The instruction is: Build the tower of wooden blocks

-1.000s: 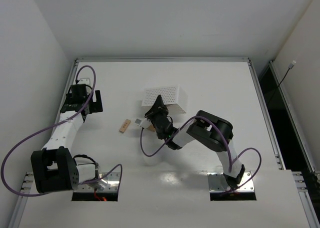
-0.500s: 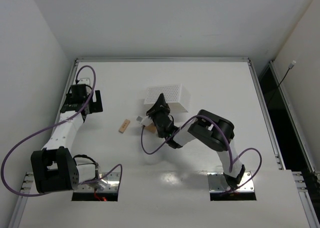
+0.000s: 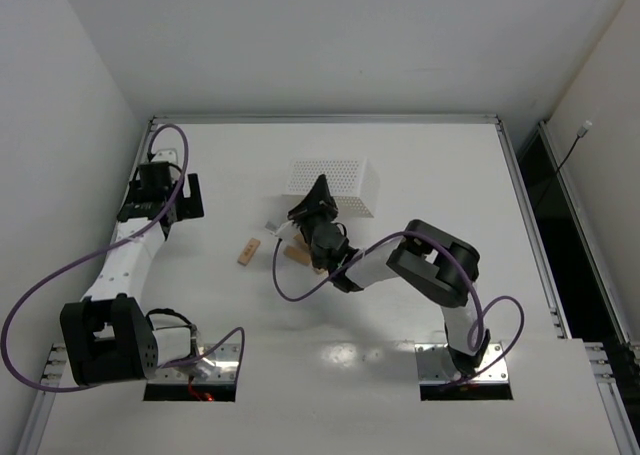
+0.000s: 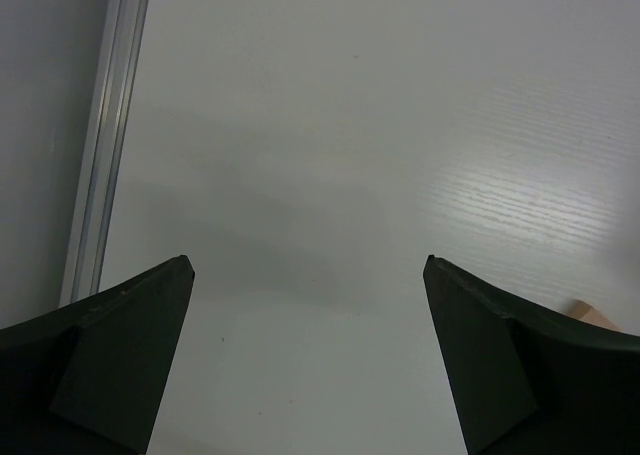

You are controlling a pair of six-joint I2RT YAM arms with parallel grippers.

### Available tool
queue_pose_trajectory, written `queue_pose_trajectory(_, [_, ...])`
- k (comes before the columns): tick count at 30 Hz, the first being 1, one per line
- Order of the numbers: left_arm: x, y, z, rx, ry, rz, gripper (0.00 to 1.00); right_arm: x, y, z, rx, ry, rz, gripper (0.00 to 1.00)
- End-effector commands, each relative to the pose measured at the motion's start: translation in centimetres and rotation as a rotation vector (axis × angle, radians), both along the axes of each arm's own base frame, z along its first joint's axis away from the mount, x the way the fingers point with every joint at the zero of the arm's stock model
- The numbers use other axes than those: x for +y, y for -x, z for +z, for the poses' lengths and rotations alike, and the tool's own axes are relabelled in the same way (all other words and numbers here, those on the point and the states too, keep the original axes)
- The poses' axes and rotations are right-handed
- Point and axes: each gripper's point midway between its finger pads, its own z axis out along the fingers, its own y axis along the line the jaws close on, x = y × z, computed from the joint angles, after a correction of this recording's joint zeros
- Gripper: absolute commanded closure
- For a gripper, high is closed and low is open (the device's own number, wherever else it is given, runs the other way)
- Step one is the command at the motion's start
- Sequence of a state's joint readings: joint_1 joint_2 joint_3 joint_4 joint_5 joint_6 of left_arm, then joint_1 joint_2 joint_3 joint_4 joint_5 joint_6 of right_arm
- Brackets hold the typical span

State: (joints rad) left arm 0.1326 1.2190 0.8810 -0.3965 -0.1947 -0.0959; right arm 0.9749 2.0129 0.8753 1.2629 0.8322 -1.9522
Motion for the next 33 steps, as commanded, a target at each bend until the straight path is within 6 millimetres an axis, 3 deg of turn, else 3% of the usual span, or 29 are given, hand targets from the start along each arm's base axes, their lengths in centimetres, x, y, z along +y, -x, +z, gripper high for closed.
queue_pose_trajectory(1, [0.4,-0.7,2.4,-0.066,-0.001,0.015,0.01,-3.7,2.3,9.4,-0.347,-0.411,-0.012,1.00])
queue_pose_trajectory(3, [0.3,-0.7,2.4,-0.067,0.005,0.008,0.01,-4.0,1.4,8.5,-0.342,-0.380,-0.037,1.00])
queue_pose_trajectory(8, [0.3,-0.8,2.7,-0.071,0.002,0.010,0.01,-3.7,2.5,10.3,-0.366,-0.385,-0.013,1.00])
queue_pose_trajectory(10, [0.4,-0.6,2.6,-0.060,-0.002,0.017,0.01,-5.4,2.3,12.3,-0.391,-0.426,-0.036,1.00])
queue_pose_trajectory(13, [-0.1,-1.1,2.5,-0.081,0.019,-0.011,0.01,-5.6,0.6,12.3,-0.428,-0.417,-0.072,1.00])
queue_pose_trajectory(15, [-0.1,-1.3,3.0,-0.096,0.025,-0.005,0.01,-7.4,0.2,13.0,-0.426,-0.440,-0.127,1.00])
queue_pose_trajectory(20, [-0.7,-1.5,2.4,-0.077,0.057,-0.024,0.01,-10.1,-1.3,11.2,-0.292,-0.521,-0.271,1.00])
queue_pose_trajectory(23, [-0.9,-1.8,2.9,-0.088,0.061,-0.031,0.01,-11.2,-1.7,9.1,-0.132,-0.589,-0.364,1.00])
queue_pose_trajectory(24, [-0.9,-1.8,2.9,-0.089,0.061,-0.032,0.01,-10.6,-2.3,6.2,0.005,-0.579,-0.384,1.00])
queue_pose_trajectory(25, [-0.9,-1.8,2.9,-0.089,0.061,-0.032,0.01,-10.7,-2.2,5.1,0.089,-0.591,-0.406,1.00])
queue_pose_trajectory(26, [-0.9,-1.8,2.9,-0.089,0.061,-0.032,0.01,-9.5,-3.2,7.5,0.155,-0.711,-0.360,1.00])
queue_pose_trajectory(27, [-1.3,-2.1,3.0,-0.099,0.067,-0.049,0.01,-11.0,-2.3,3.5,0.352,-0.760,-0.472,1.00])
queue_pose_trajectory(28, [-1.4,-2.0,2.3,-0.080,0.070,-0.049,0.01,-10.1,-3.5,6.2,0.390,-0.883,-0.464,1.00])
queue_pose_trajectory(30, [-1.5,-2.1,2.0,-0.072,0.078,-0.056,0.01,-9.7,-3.8,4.5,0.543,-0.937,-0.481,1.00])
queue_pose_trajectory(31, [-1.8,-2.1,2.0,-0.075,0.093,-0.058,0.01,-10.7,-4.0,4.9,0.576,-0.984,-0.508,1.00])
queue_pose_trajectory(33, [-2.0,-2.2,1.6,-0.067,0.102,-0.066,0.01,-10.4,-4.2,4.1,0.683,-1.032,-0.499,1.00])
